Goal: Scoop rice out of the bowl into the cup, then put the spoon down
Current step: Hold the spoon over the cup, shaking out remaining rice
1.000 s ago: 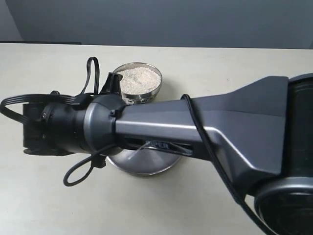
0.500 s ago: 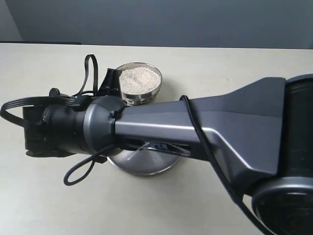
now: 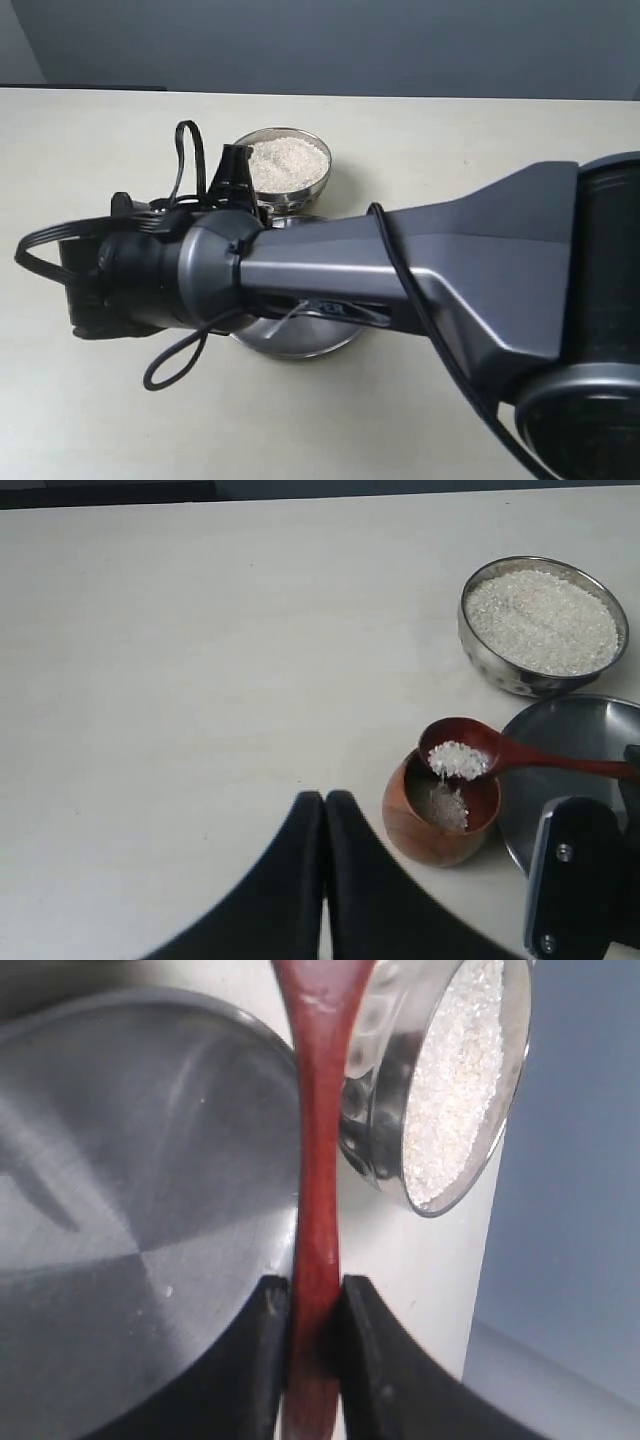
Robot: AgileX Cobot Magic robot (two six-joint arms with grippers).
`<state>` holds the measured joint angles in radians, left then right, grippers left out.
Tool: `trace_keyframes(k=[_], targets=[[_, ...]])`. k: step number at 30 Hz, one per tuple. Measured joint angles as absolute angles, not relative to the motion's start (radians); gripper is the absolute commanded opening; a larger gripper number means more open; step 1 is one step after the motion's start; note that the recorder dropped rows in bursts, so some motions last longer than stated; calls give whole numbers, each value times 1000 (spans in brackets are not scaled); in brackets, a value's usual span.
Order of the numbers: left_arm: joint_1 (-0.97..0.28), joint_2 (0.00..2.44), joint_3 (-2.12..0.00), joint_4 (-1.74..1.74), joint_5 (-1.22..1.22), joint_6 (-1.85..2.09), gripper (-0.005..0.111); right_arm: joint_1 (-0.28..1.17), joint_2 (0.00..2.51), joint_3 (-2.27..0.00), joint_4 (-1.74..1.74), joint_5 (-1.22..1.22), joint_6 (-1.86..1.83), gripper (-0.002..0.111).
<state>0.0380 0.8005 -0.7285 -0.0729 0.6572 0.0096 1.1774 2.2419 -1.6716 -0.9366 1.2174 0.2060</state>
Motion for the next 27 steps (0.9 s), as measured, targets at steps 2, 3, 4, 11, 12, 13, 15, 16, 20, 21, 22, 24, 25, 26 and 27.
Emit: trace_keyframes(k=[2,3,4,11,12,13,15,16,20,21,22,24,25,26,27], targets=[[38,801,-729,-73,657,10,0,1183,2242,-1649,-957,1217,212,-1],[38,801,-729,-73,657,10,0,1188,2242,-1643,-964,1217,214,-1],[38,801,-729,-72,657,10,0,1191,2242,-1636,-968,1217,216,-1],[38,801,-729,-72,657,10,0,1200,2242,-1630,-1008,1216,231,-1],[38,801,-729,-72,657,10,0,1200,2242,-1630,-1012,1216,231,-1],[38,801,-729,-72,657,10,0,1200,2242,-1630,-1014,1216,231,-1],[38,801,-729,-72,657,10,0,1200,2242,-1630,-1026,1216,231,-1],[38,801,-729,-72,657,10,0,1200,2242,-1630,-1033,1216,231,-1],[38,801,-729,-72,657,10,0,1200,2242,-1630,-1069,1216,233,-1],[38,801,-729,-72,657,10,0,1200,2242,-1630,-1074,1216,233,-1],[38,801,-729,-72,657,10,0,1200,2242,-1630,-1076,1216,233,-1],[38,801,-729,-72,657,10,0,1200,2242,-1630,-1086,1216,233,-1],[38,801,-729,-72,657,10,0,1200,2242,-1630,-1090,1216,233,-1],[38,801,-729,-72,657,10,0,1200,2242,-1630,-1099,1216,233,-1],[38,801,-729,-72,657,10,0,1200,2242,-1630,-1111,1216,233,-1]])
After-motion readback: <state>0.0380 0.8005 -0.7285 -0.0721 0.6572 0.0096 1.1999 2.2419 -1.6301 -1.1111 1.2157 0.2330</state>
